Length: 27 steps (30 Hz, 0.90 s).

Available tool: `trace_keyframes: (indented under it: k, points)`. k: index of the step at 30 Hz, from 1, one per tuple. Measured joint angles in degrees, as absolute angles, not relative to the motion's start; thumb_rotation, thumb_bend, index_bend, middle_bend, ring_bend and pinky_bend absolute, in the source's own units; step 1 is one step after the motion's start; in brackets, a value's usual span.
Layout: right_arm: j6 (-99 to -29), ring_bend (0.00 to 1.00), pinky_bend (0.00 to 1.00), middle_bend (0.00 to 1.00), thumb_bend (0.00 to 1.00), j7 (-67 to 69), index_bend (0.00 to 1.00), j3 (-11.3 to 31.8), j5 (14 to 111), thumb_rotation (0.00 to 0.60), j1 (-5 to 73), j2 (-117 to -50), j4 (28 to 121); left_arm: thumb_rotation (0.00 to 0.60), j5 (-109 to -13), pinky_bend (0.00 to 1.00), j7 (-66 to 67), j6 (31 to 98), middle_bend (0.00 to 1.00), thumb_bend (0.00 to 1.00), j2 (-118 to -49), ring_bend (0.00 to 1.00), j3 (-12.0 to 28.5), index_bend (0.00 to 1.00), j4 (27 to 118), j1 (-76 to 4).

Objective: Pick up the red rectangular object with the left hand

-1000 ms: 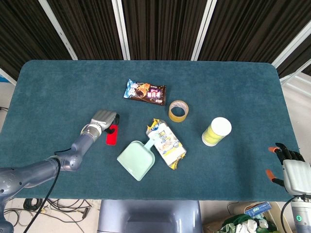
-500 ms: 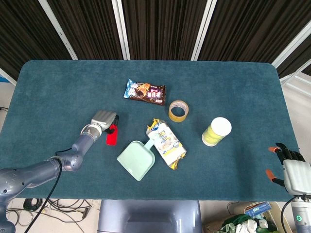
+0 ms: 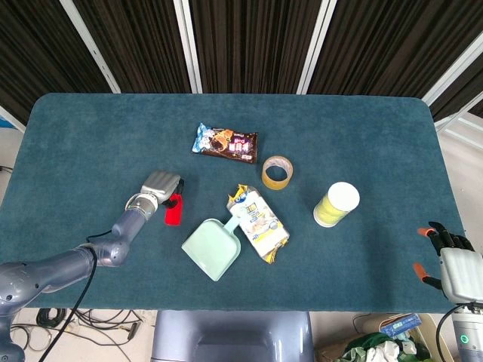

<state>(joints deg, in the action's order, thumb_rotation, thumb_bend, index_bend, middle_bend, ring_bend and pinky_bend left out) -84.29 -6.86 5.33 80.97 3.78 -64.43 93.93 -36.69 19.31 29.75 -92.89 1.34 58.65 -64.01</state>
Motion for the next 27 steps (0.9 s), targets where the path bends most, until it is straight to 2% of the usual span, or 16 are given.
trace_keyframes:
  k: [4,17,23,27]
  points:
    - [-84.3,0.28,0.24,0.17,0.15,-7.0,0.31,5.3,81.1,0.600,3.8,-64.5,93.9,0.600,-36.8,0.83,19.3,29.9,0.85,0.47,-92.9,0.78,1.5,0.56,58.7,-63.9]
    - [-84.2,0.28,0.24,0.17,0.15,-6.9,0.31,5.2,81.1,0.600,3.8,-64.4,93.9,0.600,-36.3,0.83,20.1,30.4,0.86,0.49,-92.4,0.79,1.7,0.61,59.7,-63.9]
    - [-84.3,0.28,0.24,0.17,0.15,-6.8,0.31,5.3,81.1,0.600,3.8,-64.4,93.9,0.600,-36.7,0.83,20.7,31.0,0.86,0.49,-89.6,0.79,1.3,0.62,64.0,-63.7]
    - [-84.2,0.28,0.24,0.17,0.15,-6.7,0.31,5.3,81.1,0.600,3.8,-64.3,93.9,0.600,-37.8,0.83,21.0,32.2,0.86,0.49,-85.0,0.79,0.7,0.62,70.4,-63.1]
